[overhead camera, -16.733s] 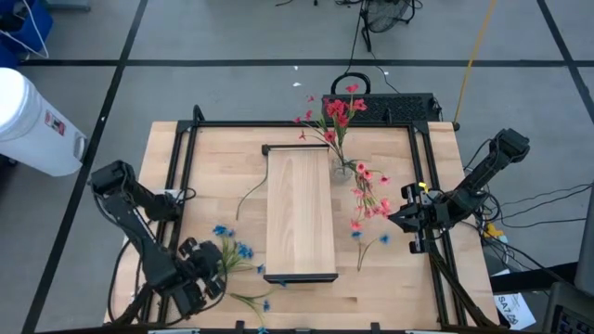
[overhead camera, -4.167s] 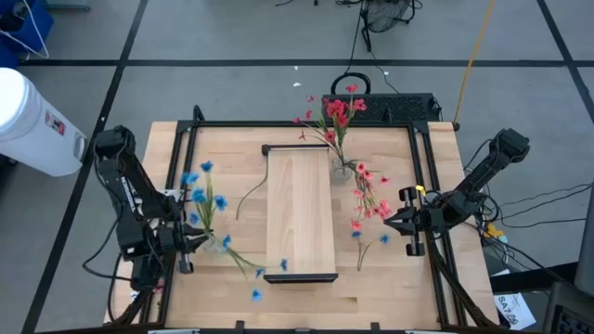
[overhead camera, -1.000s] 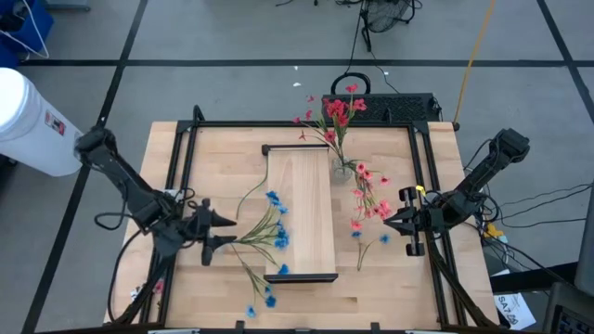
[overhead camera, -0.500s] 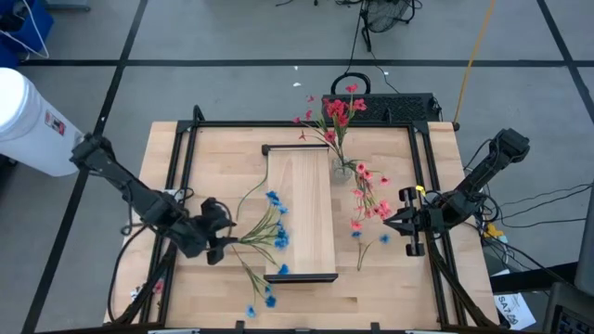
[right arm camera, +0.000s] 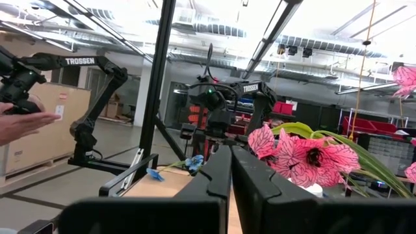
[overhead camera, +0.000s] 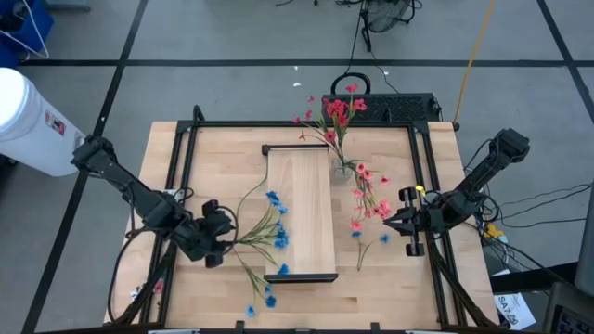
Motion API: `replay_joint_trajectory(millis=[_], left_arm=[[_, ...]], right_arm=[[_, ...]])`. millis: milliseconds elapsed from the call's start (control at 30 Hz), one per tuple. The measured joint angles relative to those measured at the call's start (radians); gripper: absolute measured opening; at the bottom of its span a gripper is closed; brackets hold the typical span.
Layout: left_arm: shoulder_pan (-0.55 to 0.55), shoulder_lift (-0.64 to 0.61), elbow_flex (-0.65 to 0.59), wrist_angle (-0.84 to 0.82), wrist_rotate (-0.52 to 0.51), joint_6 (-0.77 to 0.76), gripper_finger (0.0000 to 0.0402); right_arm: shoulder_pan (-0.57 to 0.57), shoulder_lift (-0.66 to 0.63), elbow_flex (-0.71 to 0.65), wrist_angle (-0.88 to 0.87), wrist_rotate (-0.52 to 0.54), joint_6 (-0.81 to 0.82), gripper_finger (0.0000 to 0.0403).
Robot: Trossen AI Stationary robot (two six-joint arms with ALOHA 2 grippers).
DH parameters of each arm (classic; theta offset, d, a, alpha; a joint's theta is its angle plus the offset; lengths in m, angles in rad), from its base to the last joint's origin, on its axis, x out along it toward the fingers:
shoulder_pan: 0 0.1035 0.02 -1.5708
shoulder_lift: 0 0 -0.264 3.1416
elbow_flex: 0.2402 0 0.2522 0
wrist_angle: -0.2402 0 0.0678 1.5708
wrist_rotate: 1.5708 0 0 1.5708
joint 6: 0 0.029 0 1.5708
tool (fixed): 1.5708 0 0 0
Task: Pick and place flowers into a vace then onto a shelf
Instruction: Put the left blue flowers into the left transparent vase
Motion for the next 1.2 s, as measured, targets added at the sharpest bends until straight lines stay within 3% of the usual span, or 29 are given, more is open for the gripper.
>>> replay_joint_trajectory(millis=[800,967,1200], left_arm=[[0.051,0.058,0.0,0.032,0.052,0.074,0.0212],[0.068,0.066,0.0,0.032,0.068,0.078,0.0167],[0.071,0.071,0.0,0.051,0.05,0.105,0.006]], right_arm=[[0.0,0.0,0.0,0.0,0.0,0.0,0.0008],[0.0,0.0,0.0,0.0,0.0,0.0,0.0008],[0.0,0.0,0.0,-0.002,0.0,0.0,0.0008]])
